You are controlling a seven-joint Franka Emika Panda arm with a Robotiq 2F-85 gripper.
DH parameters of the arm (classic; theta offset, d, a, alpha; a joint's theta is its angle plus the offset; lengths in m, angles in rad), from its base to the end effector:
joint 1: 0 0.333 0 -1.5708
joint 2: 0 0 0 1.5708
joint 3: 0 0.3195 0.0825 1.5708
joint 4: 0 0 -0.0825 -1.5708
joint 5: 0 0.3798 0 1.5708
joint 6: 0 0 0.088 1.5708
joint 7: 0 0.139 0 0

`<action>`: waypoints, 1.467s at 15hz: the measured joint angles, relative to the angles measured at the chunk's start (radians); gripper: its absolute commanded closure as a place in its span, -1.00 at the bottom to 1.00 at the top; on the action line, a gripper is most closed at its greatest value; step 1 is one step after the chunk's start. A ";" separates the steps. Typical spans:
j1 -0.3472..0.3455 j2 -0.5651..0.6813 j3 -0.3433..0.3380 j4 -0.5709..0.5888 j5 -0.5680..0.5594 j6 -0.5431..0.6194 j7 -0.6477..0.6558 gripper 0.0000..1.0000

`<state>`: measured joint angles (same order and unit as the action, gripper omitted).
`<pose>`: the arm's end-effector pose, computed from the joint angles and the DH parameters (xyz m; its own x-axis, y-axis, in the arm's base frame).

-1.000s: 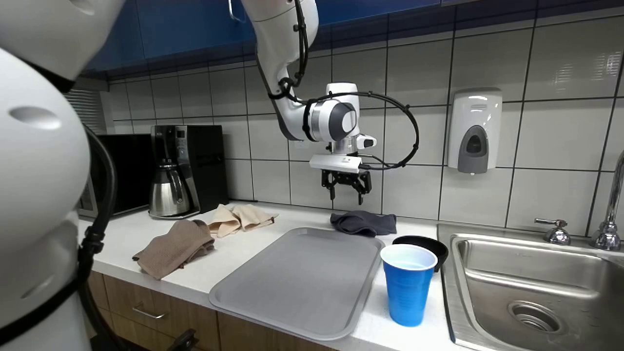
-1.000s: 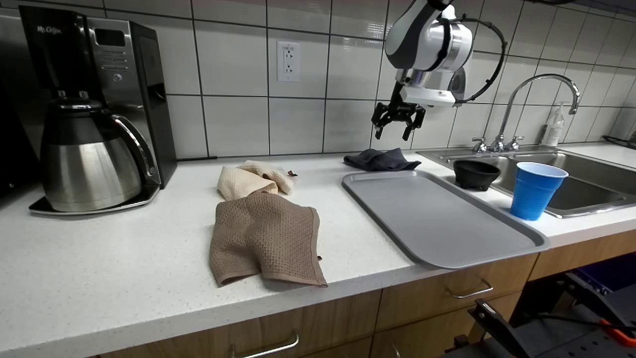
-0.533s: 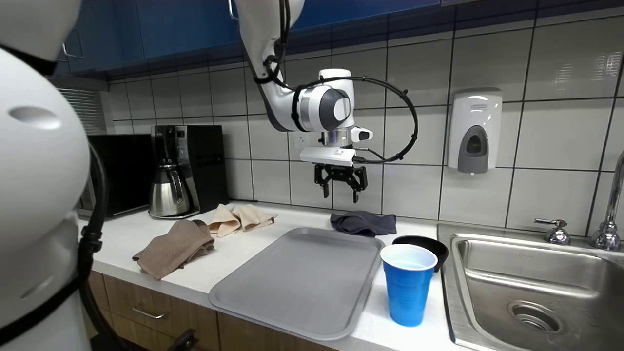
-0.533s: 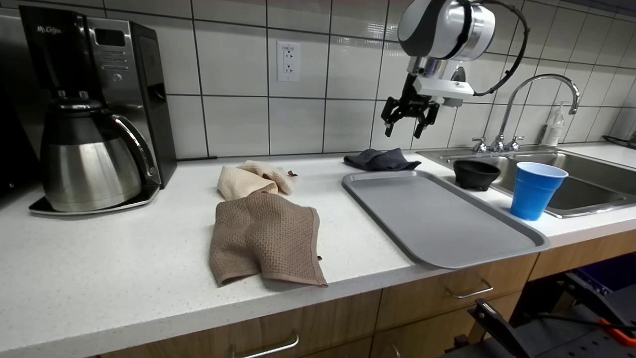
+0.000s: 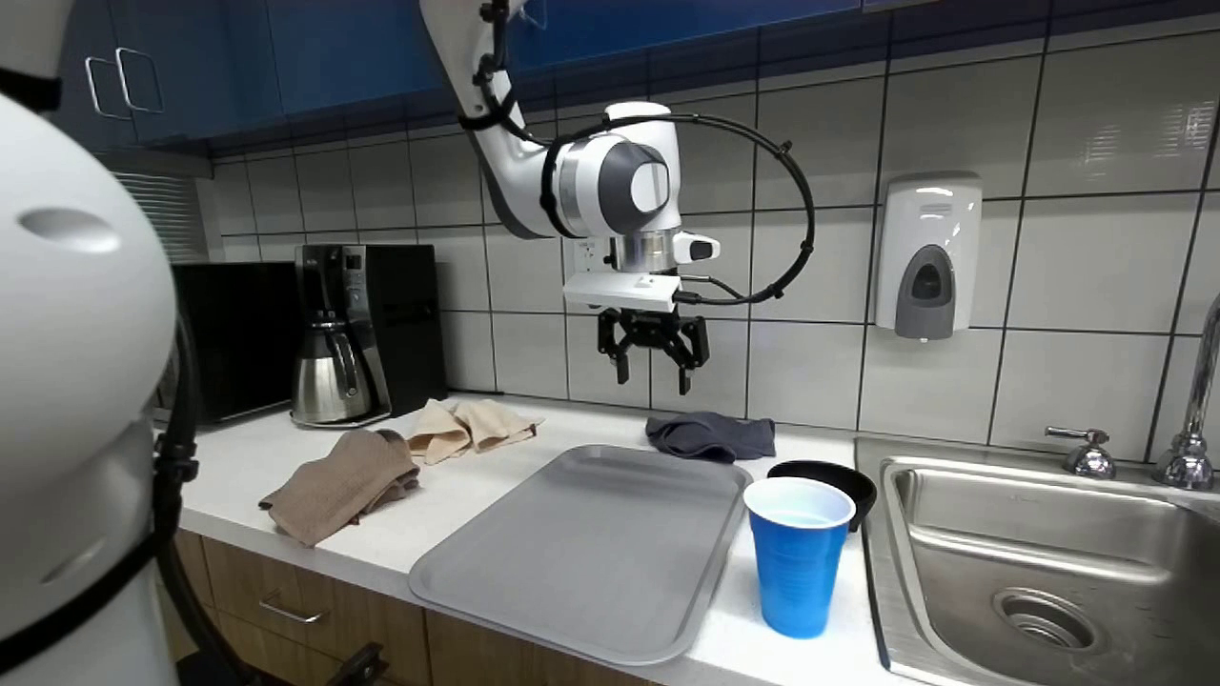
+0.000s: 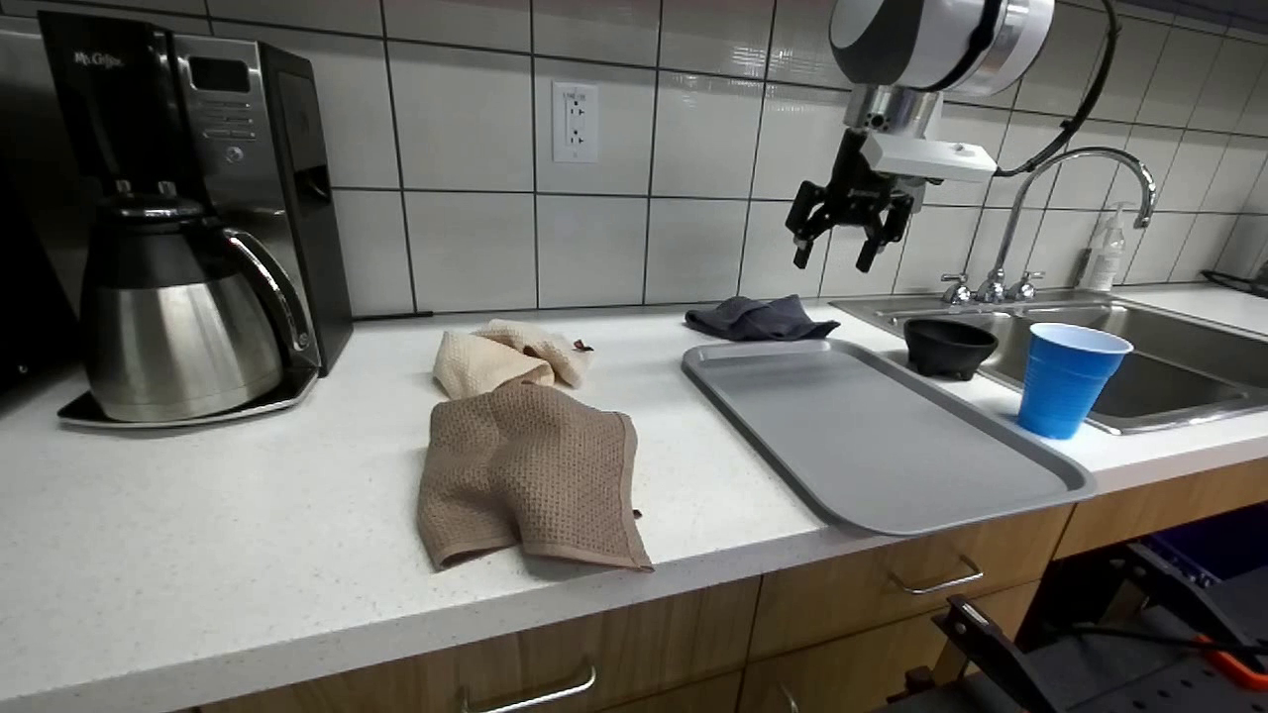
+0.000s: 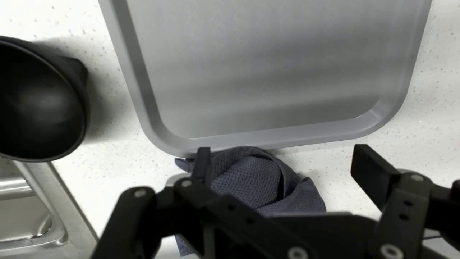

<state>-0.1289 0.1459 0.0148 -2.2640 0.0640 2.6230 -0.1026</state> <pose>0.5549 -0.0641 0.2924 0.9747 -0.0651 0.2137 -0.0615 -0.9978 -0.0231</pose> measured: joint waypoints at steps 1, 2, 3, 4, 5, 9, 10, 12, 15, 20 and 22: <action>0.000 -0.020 -0.003 -0.021 0.002 0.000 0.000 -1.00; 0.000 -0.041 -0.006 -0.041 0.003 0.000 0.000 -1.00; 0.000 -0.063 -0.009 -0.061 0.003 0.000 0.000 -1.00; 0.000 -0.084 -0.013 -0.080 0.004 0.000 0.000 -1.00; 0.000 -0.107 -0.017 -0.099 0.005 0.000 0.000 -1.00; 0.004 -0.210 -0.034 -0.172 0.015 0.000 0.000 -1.00; 0.008 -0.234 -0.039 -0.188 0.015 -0.001 0.000 -1.00; 0.017 -0.283 -0.048 -0.222 0.015 -0.001 0.000 -1.00; 0.038 -0.347 -0.062 -0.266 0.016 -0.002 -0.004 -1.00; 0.073 -0.427 -0.077 -0.321 0.015 -0.014 -0.028 -1.00; 0.079 -0.444 -0.079 -0.334 0.015 -0.018 -0.035 -1.00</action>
<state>-0.0504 -0.2984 -0.0645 -2.5983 0.0787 2.6054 -0.1373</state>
